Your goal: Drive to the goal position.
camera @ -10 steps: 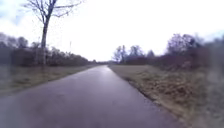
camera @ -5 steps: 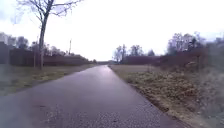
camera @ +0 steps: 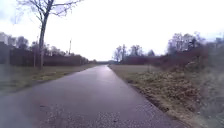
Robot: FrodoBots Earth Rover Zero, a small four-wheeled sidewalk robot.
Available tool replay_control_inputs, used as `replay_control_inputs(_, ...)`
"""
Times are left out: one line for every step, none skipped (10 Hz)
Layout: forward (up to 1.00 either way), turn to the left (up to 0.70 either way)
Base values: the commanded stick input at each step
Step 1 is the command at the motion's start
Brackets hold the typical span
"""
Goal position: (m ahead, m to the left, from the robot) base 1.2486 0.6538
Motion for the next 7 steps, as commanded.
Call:
replay_control_inputs(1.0, 0.0)
replay_control_inputs(1.0, 0.0)
replay_control_inputs(1.0, 0.0)
replay_control_inputs(1.0, 0.0)
replay_control_inputs(1.0, 0.0)
replay_control_inputs(1.0, 0.0)
replay_control_inputs(1.0, 0.0)
